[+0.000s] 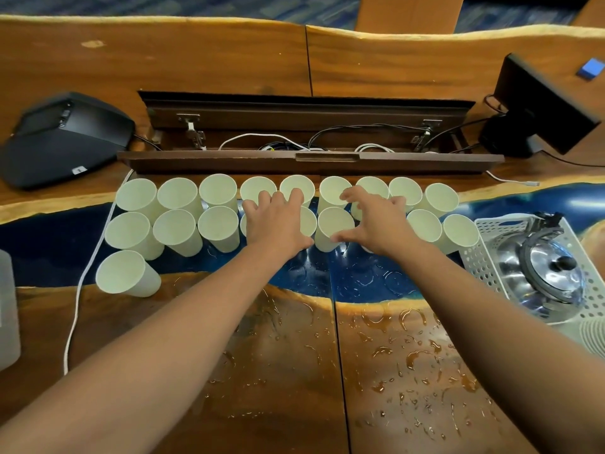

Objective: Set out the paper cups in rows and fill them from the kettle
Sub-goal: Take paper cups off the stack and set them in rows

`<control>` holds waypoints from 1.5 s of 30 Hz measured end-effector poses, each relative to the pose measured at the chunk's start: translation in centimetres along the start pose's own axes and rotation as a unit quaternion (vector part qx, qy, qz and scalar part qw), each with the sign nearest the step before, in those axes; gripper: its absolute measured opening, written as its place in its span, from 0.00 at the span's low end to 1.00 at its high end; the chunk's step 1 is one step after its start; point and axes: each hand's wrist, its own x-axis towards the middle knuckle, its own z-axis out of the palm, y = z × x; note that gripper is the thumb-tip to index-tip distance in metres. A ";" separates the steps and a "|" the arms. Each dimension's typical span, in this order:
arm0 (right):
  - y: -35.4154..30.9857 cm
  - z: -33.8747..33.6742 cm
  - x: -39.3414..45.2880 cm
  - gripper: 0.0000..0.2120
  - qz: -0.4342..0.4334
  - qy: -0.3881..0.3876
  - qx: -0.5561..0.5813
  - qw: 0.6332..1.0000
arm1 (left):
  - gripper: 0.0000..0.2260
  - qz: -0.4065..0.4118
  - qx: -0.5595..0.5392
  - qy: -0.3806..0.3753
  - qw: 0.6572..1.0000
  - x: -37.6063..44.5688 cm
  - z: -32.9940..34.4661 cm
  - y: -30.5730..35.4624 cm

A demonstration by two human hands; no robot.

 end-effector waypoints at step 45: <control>14.6 -2.7 -0.7 0.34 0.037 -0.010 -0.127 0.991 | 0.32 0.032 0.065 0.000 0.997 2.2 1.6 14.6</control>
